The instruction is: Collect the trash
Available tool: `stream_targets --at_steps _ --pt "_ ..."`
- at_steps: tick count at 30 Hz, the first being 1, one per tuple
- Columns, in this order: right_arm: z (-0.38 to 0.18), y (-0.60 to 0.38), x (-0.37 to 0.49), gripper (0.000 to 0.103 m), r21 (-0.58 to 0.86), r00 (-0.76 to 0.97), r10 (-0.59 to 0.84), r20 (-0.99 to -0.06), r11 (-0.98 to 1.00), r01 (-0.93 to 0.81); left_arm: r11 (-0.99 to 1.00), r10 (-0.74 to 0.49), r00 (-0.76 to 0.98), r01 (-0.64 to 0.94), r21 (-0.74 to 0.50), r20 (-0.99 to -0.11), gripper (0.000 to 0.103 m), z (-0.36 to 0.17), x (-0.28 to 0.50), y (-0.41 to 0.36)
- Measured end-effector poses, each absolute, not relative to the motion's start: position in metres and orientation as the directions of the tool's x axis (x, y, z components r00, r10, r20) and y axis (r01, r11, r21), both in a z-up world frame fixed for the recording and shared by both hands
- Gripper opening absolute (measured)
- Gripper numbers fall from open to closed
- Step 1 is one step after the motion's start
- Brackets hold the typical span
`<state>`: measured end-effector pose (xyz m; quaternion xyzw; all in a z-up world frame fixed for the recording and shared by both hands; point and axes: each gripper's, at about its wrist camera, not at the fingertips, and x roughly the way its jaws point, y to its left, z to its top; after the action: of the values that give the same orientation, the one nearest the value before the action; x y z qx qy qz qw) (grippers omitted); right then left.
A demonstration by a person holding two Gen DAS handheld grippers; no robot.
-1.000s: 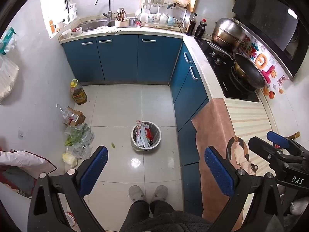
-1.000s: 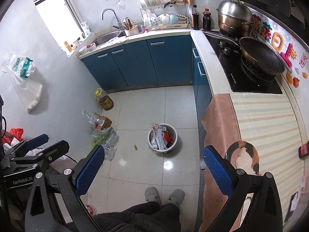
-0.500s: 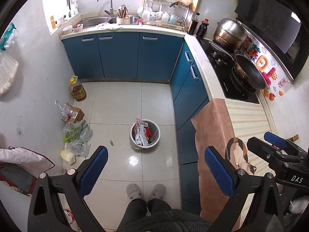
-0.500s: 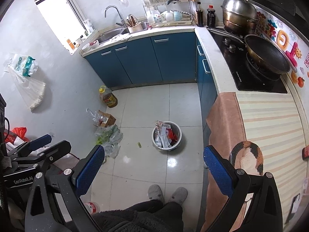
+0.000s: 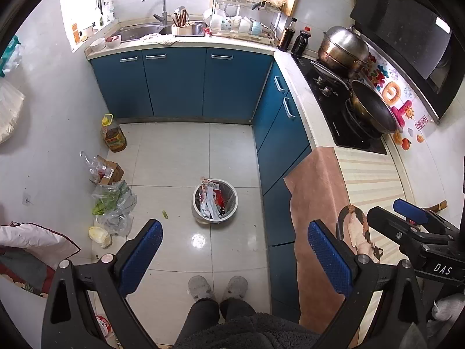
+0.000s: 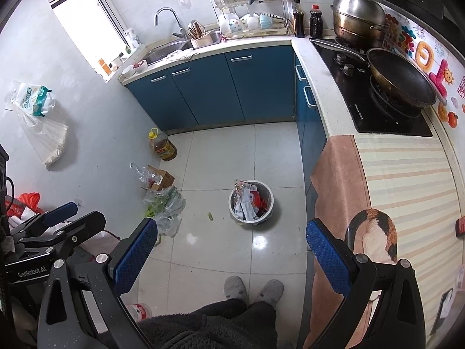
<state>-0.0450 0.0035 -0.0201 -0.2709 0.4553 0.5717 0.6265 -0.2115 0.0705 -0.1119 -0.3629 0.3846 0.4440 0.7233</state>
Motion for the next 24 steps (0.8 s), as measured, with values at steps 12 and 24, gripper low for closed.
stream_targets --at_steps 12,24 --pt "-0.023 -0.002 -0.038 0.103 0.189 -0.072 0.462 -0.884 0.213 -0.959 0.362 0.357 0.318 -0.914 -0.184 -0.878 0.102 -0.11 -0.206 0.069" --pt "-0.025 -0.011 -0.029 0.103 0.192 -0.068 0.454 -0.888 0.232 -0.953 0.385 0.347 0.333 -0.903 -0.19 -0.877 0.102 -0.109 -0.203 0.067"
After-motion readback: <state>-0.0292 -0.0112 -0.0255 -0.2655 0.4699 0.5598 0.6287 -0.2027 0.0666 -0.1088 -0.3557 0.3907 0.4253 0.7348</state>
